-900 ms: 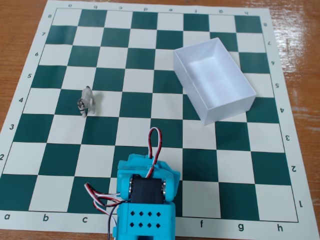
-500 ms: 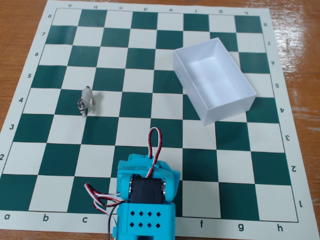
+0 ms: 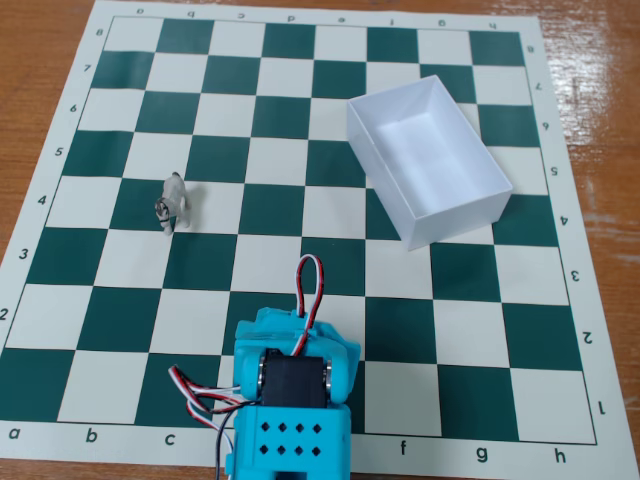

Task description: Grab the toy horse and put it in the box.

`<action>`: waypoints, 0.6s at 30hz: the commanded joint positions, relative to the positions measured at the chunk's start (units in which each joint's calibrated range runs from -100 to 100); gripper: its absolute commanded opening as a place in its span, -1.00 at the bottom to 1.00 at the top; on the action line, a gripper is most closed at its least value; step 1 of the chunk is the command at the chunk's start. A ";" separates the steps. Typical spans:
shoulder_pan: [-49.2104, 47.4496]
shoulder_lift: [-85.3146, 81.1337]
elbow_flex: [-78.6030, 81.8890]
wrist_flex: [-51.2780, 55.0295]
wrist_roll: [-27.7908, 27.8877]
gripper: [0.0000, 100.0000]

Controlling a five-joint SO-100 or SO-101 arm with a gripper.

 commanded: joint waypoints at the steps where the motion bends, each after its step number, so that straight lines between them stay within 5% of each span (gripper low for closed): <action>1: 0.37 -0.41 0.27 0.19 0.04 -0.34; 18: -4.42 2.25 -1.73 -11.44 3.56 -0.34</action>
